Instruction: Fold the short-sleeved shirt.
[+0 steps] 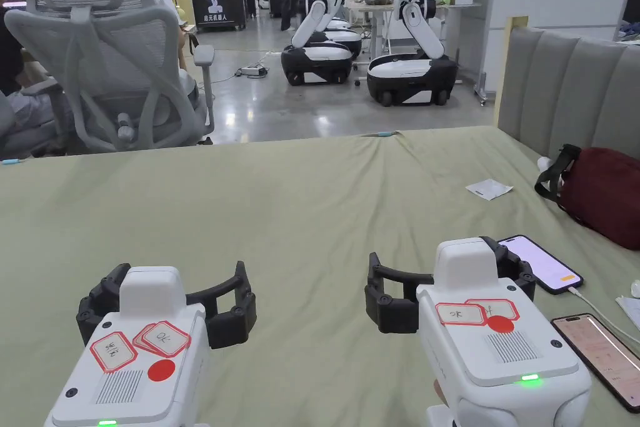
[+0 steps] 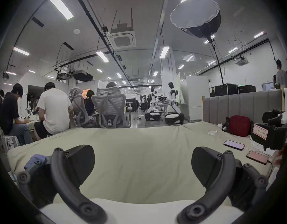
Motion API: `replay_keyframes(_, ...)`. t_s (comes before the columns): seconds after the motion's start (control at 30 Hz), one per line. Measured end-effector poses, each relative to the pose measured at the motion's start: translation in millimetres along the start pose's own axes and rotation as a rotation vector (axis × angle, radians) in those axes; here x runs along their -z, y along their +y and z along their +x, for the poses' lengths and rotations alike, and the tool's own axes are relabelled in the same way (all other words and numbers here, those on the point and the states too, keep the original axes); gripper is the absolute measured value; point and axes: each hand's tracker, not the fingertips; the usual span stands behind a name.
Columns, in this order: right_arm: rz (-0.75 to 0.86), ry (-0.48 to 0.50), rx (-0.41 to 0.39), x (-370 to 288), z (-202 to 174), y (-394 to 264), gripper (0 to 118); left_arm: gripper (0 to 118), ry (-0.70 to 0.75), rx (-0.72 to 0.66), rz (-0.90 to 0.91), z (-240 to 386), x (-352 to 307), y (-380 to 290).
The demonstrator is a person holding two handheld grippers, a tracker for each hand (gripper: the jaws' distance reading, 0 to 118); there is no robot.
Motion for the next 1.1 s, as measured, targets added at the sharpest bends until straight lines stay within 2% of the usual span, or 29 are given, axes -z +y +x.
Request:
replay_keyframes(0.17, 0.008, 0.009, 0.004, -1.0, -3.6, 5.3, 118, 118, 0.006, -0.009, -0.006, 0.1, 3.5, 0.5)
replay_keyframes(0.23, 0.062, -0.004, 0.003, -2.9, -3.0, 4.1, 118, 118, 0.008, -0.013, -0.006, 4.7, 4.4, 0.7)
replay_keyframes(0.4, 0.022, -0.029, -0.026, -1.0, -3.0, 5.1, 118, 118, 0.007, -0.025, -0.004, 5.2, 6.0, 0.8)
replay_keyframes(1.1, 0.008, -0.05, -0.027, -2.1, -4.8, 4.3, 118, 118, 0.006, -0.009, -0.004, 13.1, 7.6, -1.8)
